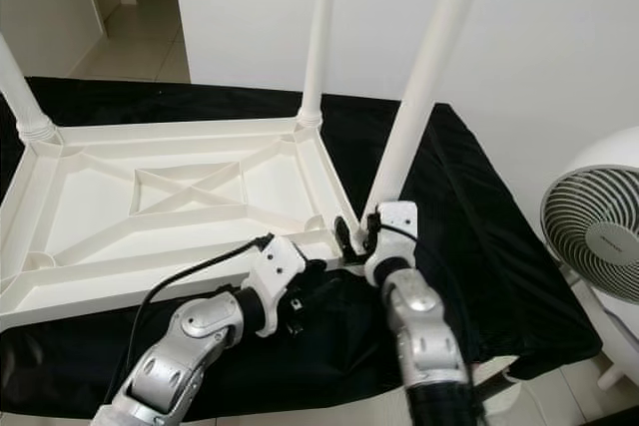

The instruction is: Building children table

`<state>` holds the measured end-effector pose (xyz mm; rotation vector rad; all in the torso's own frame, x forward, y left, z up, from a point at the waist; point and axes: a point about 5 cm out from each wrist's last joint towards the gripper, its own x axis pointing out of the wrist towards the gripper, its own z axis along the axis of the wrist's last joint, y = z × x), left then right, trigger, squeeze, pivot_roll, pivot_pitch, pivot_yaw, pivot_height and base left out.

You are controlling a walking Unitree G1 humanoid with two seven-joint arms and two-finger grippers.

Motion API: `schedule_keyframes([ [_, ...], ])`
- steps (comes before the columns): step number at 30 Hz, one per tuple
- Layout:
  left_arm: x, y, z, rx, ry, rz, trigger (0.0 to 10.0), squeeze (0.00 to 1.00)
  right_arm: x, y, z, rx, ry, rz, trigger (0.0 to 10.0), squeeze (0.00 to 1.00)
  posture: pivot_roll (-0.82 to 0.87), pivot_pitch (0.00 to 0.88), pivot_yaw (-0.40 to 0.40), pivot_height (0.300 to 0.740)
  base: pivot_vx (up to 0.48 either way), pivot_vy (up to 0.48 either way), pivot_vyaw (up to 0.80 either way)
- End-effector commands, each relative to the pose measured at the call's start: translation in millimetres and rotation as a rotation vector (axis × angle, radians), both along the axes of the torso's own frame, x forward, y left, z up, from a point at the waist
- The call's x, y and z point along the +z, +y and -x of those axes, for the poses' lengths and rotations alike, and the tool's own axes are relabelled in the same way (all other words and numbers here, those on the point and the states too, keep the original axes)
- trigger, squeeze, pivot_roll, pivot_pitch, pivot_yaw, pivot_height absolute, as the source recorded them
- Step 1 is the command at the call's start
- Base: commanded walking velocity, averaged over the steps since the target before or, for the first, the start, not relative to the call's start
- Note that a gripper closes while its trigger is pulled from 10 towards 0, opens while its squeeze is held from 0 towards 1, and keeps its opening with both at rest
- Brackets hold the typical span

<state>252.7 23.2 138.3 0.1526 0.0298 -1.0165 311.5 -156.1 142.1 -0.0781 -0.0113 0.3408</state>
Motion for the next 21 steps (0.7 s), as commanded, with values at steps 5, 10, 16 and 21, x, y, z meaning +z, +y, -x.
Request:
schedule_keyframes([
  [5, -0.4, 1.4, -1.6, 0.040, -0.008, -0.006, 10.0, 0.00, -4.7, -4.1, -4.1, 0.207, 0.028, 0.079, 10.0, 0.00, 0.03, 0.000, -0.091, 0.740, 0.000, 0.000, 0.00],
  [10, -0.3, 2.4, -1.1, 0.038, -0.008, -0.009, 10.0, 0.00, -9.8, -6.4, -5.7, 0.336, 0.063, 0.110, 10.0, 0.00, 0.04, 0.000, -0.088, 0.740, 0.000, 0.000, 0.00],
  [16, 0.4, 3.5, -1.5, 0.041, -0.009, -0.012, 10.0, 0.00, -19.1, -6.7, -6.1, 0.446, 0.118, 0.090, 1.4, 0.00, 0.05, 0.004, -0.086, 0.740, 0.000, 0.000, 0.00],
  [21, -0.2, 5.3, -1.2, 0.050, -0.006, -0.014, 10.0, 0.00, -26.7, -12.4, -9.4, 0.463, 0.145, 0.088, 0.0, 0.00, 0.05, 0.013, -0.088, 0.740, 0.000, 0.000, 0.00],
])
